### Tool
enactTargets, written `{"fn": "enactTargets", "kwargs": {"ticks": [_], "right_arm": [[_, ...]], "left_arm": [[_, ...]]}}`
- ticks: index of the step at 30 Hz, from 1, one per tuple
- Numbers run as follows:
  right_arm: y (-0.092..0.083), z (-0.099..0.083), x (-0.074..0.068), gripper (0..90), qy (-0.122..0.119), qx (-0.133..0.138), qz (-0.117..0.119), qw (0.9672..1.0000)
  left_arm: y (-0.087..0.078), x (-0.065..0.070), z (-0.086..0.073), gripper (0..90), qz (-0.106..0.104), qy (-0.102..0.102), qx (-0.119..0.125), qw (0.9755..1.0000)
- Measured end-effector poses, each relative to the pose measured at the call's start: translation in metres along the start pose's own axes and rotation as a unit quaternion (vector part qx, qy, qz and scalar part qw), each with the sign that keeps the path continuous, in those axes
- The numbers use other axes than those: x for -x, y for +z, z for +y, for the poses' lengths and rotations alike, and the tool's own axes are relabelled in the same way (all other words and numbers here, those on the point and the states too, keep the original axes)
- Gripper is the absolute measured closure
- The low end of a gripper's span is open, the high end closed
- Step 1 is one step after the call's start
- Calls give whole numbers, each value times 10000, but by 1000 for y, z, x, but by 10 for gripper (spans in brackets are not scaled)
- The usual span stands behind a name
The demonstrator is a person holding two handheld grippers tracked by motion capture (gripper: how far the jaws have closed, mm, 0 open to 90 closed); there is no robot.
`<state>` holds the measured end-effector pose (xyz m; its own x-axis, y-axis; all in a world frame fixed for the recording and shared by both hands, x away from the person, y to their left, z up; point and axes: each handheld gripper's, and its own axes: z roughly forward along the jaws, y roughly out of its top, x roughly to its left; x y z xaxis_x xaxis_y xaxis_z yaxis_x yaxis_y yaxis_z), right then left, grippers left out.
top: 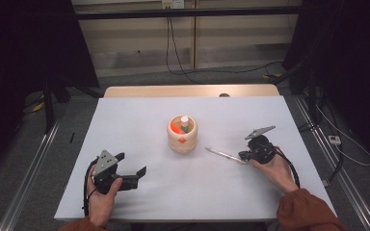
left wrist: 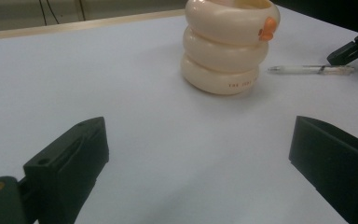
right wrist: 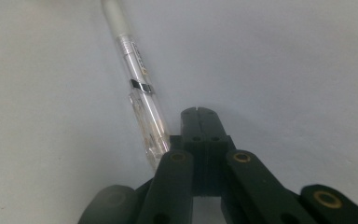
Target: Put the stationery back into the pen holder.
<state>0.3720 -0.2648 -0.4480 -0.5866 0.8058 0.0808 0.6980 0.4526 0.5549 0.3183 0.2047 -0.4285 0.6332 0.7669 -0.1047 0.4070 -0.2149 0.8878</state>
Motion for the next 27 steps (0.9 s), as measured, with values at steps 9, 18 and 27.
{"fn": "enactTargets", "kwargs": {"ticks": [9, 18, 27], "right_arm": [[-3, -5, -6, 900, 69, -1, 105, 9999], [-8, -10, 0, 900, 296, 502, 95, 9983], [-23, -14, 9, 549, 557, 1127, 173, 9919]], "left_arm": [[-1, -1, 0, 45, -1, 2, 16, 10000], [-1, -2, 0, 45, -14, -2, 10, 10000], [-1, -1, 0, 45, -19, 8, 19, 10000]]}}
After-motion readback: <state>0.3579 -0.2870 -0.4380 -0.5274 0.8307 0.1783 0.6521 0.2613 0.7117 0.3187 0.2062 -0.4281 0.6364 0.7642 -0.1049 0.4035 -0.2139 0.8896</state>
